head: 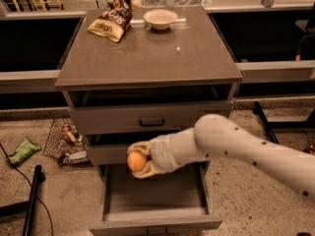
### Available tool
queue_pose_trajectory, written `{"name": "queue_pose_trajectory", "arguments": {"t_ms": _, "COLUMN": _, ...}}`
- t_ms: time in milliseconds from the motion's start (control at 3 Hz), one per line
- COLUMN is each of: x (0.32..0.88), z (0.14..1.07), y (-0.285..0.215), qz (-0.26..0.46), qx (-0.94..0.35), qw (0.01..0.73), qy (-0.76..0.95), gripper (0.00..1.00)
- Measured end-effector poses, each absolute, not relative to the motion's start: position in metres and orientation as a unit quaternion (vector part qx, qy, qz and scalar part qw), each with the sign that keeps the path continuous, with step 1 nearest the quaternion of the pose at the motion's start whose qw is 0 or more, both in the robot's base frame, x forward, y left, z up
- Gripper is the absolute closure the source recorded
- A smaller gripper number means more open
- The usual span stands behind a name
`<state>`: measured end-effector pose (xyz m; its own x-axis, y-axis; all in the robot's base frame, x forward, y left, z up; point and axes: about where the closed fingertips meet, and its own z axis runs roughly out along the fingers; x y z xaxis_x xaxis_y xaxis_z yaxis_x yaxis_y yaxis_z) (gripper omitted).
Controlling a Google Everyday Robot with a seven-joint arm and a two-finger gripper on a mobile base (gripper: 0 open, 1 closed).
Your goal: Pick orange from bottom drawer and place on counter
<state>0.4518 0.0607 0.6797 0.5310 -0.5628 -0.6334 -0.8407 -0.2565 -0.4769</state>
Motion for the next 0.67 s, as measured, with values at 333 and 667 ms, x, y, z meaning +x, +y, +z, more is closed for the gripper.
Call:
{"name": "queue_pose_trajectory", "arguments": {"t_ms": 333, "x": 0.4854, "z": 0.7632, "y": 0.0435, "qz": 0.158, "qx": -0.753, "qw": 0.462, "qy": 0.441, "gripper": 1.00}}
{"name": "queue_pose_trajectory", "arguments": {"t_ms": 667, "x": 0.4855, "z": 0.7633, "y": 0.0436, "qz": 0.158, "qx": -0.753, "qw": 0.462, "qy": 0.441, "gripper": 1.00}}
